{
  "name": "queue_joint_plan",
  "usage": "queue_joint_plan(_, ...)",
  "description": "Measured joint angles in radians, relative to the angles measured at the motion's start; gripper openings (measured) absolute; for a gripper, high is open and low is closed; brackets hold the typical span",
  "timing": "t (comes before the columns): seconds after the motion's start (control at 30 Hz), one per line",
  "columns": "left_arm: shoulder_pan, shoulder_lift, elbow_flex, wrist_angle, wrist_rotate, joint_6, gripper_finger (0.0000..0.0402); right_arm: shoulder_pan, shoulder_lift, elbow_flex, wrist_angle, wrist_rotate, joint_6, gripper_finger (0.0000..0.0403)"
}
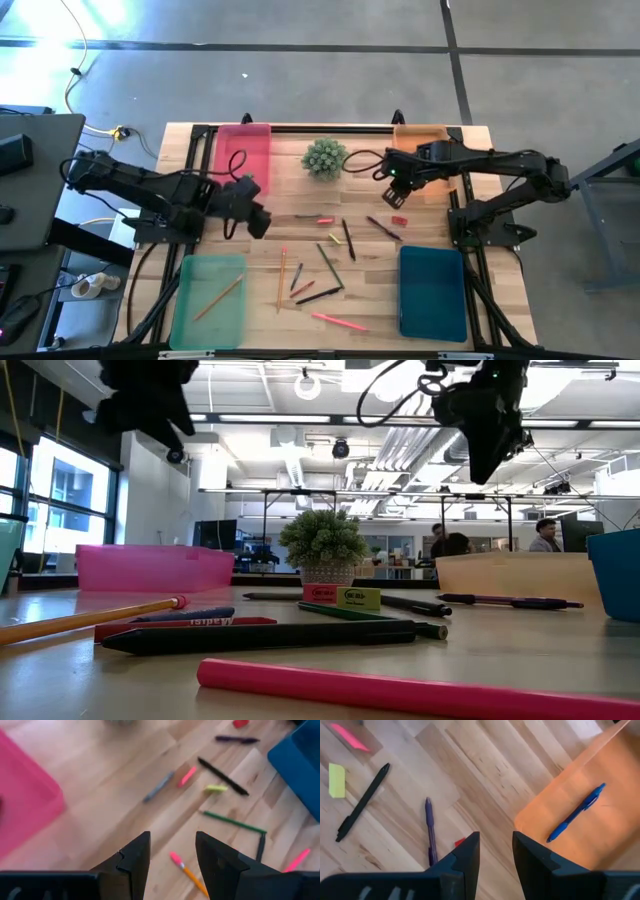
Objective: Sort crayons/erasers/pens/pencils in bins
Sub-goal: Put the gray crayon into the blue bin
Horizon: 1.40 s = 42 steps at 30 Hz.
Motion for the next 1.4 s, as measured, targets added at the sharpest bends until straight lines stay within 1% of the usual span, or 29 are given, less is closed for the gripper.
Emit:
queue_joint_plan(0.1,0.056,0.0,0.0,0.042,0.01,0.089,0.0145,-0.005,0.003,0.0,0.008,-0.013,0.001,0.0106)
queue_joint_plan(0.37,0.222,0.021,0.0,0.21,0.088,0.351,0.0145,-0.004,0.003,0.0,0.009,-0.024,0.053,0.0106)
queue_joint_plan(0.47,0.277,0.057,0.0,0.271,0.137,0.421,0.0145,-0.004,0.003,0.0,0.018,-0.024,0.054,0.0106)
queue_joint_plan(0.63,0.338,0.146,0.0,0.307,0.203,0.487,0.0145,-0.004,0.003,0.0,0.03,-0.024,0.06,0.0106)
queue_joint_plan(0.77,0.364,0.233,0.0,0.31,0.258,0.518,0.0145,-0.004,0.003,0.0,0.046,-0.024,0.08,0.0106)
queue_joint_plan(0.97,0.376,0.347,0.0,0.322,0.342,0.518,0.0145,-0.004,0.004,0.0,0.063,-0.029,0.081,0.0106)
queue_joint_plan(1.1,0.375,0.411,0.041,0.318,0.381,0.52,0.0145,-0.004,0.004,0.0,0.071,-0.03,0.081,0.0106)
queue_joint_plan(1.3,0.366,0.503,0.125,0.289,0.374,0.591,0.0145,-0.004,0.004,0.0,0.076,-0.031,0.081,0.0106)
queue_joint_plan(1.4,0.365,0.547,0.152,0.281,0.37,0.598,0.0145,-0.004,0.004,0.0,0.076,-0.031,0.081,0.0106)
